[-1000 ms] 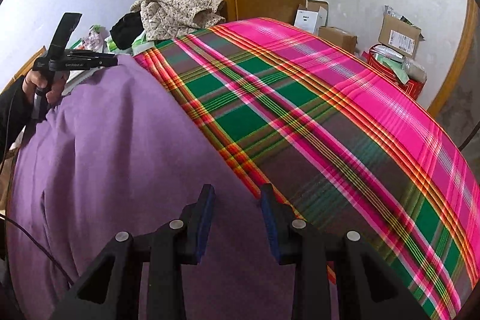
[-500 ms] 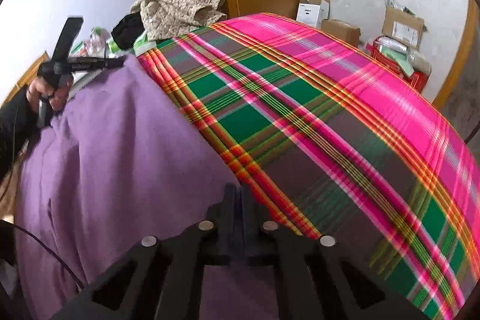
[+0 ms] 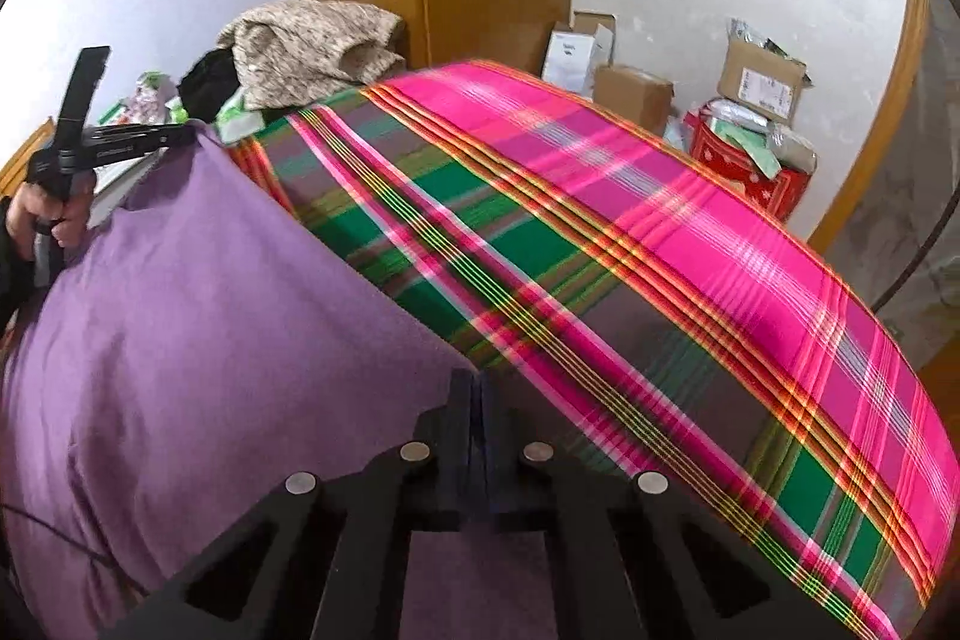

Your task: Fold clothes

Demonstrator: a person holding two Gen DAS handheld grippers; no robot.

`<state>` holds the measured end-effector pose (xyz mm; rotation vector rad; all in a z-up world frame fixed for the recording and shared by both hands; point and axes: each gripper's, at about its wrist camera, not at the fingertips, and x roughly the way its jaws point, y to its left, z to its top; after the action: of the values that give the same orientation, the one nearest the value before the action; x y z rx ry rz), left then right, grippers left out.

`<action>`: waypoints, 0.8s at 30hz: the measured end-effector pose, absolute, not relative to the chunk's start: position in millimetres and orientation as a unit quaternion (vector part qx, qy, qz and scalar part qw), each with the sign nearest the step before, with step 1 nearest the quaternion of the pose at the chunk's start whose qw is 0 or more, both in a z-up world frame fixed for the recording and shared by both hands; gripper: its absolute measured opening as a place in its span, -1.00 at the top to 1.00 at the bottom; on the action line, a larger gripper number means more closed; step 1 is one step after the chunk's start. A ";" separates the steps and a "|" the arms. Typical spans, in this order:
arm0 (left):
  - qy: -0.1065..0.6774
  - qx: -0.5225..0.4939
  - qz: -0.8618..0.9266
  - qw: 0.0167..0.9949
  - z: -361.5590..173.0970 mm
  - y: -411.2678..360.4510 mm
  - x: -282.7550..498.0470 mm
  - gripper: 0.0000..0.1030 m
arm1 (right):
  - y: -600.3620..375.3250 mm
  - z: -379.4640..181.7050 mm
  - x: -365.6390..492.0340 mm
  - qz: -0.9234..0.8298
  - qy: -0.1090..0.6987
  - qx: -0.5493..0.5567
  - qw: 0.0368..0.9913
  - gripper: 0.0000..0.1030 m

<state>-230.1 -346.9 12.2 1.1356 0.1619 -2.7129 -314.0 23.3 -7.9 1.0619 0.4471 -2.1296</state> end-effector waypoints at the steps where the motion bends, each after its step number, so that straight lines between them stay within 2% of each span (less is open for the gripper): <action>1: 0.053 0.389 -0.914 0.101 8.6 -346.3 -233.0 0.65 | 23.3 -11.5 -315.8 -0.820 0.170 0.417 0.352 0.94; 3: 0.055 0.407 -0.906 0.099 -2.0 -347.0 -239.0 0.61 | 23.5 -18.5 -319.4 -0.815 0.165 0.429 0.352 0.89; 5: 0.072 0.415 -0.901 0.099 -7.3 -352.6 -239.6 0.54 | 31.7 -14.4 -322.6 -0.818 0.148 0.436 0.345 0.74; 6: 0.085 0.415 -0.901 0.096 -6.3 -356.2 -237.8 0.48 | 38.4 -10.8 -322.0 -0.820 0.142 0.433 0.346 0.74; 11: 0.143 0.406 -0.898 0.089 3.4 -376.7 -223.4 0.40 | 73.5 -0.8 -319.7 -0.830 0.111 0.431 0.336 0.70; 18: 0.188 0.369 -0.906 0.087 20.1 -384.3 -203.9 0.40 | 71.1 -3.4 -300.6 -0.826 0.113 0.424 0.353 0.70; 24: 0.106 0.388 -0.915 0.040 26.6 -340.3 -205.4 0.44 | 67.6 -2.8 -290.3 -0.824 0.130 0.420 0.358 0.70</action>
<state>-205.4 -340.3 26.6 1.1877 0.3251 -2.8035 -290.3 67.6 -2.8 1.0824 0.3341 -2.1254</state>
